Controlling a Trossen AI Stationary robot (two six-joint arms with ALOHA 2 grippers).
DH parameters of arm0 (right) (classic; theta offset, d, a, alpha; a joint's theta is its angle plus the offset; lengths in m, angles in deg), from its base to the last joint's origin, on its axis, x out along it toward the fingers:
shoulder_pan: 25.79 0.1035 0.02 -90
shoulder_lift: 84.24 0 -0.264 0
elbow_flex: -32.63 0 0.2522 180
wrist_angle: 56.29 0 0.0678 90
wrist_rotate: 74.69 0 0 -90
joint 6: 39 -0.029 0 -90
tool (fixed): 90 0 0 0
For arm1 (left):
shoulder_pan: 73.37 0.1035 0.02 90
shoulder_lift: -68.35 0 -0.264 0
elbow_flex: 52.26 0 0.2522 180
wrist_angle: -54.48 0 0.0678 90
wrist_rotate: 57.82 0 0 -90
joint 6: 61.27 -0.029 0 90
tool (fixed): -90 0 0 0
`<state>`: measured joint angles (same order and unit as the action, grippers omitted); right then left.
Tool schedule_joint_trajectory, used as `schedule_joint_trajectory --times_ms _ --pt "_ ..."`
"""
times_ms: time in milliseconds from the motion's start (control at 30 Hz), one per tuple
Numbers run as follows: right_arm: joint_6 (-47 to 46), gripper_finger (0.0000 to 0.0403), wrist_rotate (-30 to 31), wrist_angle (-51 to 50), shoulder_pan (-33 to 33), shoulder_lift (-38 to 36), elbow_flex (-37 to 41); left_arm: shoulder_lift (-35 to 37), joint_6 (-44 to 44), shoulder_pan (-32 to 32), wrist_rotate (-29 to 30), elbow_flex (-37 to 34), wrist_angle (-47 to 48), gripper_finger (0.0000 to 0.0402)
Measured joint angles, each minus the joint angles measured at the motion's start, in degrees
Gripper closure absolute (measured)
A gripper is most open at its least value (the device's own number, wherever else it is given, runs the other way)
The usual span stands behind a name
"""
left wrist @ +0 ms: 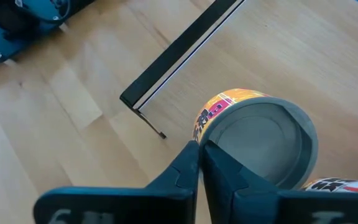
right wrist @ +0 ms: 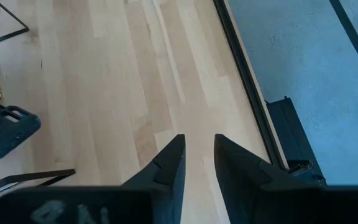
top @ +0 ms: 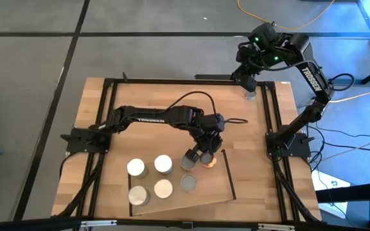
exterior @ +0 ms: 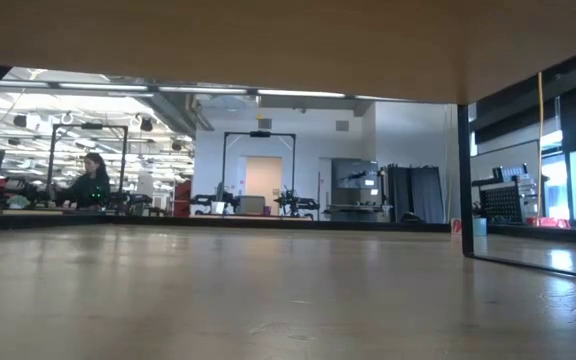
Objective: Pick and place cans onto a shelf
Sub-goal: Put the canned pineapple rings on the shelf
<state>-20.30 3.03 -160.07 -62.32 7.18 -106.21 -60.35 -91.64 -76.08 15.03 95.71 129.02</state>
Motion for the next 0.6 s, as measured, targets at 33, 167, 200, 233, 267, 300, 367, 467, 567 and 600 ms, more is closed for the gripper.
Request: schedule_joint_trajectory --times_ms 33,167,200,233,267,300,367,467,567,600 --pt "0.00 0.0315 0.00 0.00 0.00 0.00 0.00 0.00 0.02 -0.10 0.02 0.00 0.00 0.0390" --pt "0.00 0.0315 0.00 0.00 0.00 0.00 0.00 0.00 0.26 -0.42 1.18 -0.01 -0.04 0.0386" --pt "0.00 0.0315 0.00 0.00 0.00 0.00 0.00 0.00 0.26 -0.47 1.39 -0.01 -0.08 0.0385" --pt "0.00 0.0315 0.00 0.00 0.00 0.00 0.00 0.00 0.24 -0.56 1.44 0.00 -0.16 0.0384" --pt "0.00 0.0315 0.00 0.00 0.00 0.00 0.00 0.00 0.24 -0.70 1.52 0.00 -0.21 0.0384" --pt "0.00 0.0315 0.00 0.00 0.00 0.00 0.00 0.00 0.25 -0.82 1.54 0.00 -0.26 0.0384" --pt "0.00 0.0315 0.00 0.00 0.00 0.00 0.00 0.00 0.23 -0.86 1.51 -0.01 -0.41 0.0382" --pt "0.00 0.0315 0.00 0.01 0.00 0.01 0.00 0.00 0.23 -0.89 1.58 0.00 -0.48 0.0377" --pt "0.00 0.0315 0.00 0.00 0.00 0.02 0.00 0.00 0.23 -0.86 1.62 0.00 -0.48 0.0367" --pt "0.02 0.0315 0.00 0.00 0.00 0.02 0.00 0.00 0.22 -0.95 1.67 0.00 -0.48 0.0364"
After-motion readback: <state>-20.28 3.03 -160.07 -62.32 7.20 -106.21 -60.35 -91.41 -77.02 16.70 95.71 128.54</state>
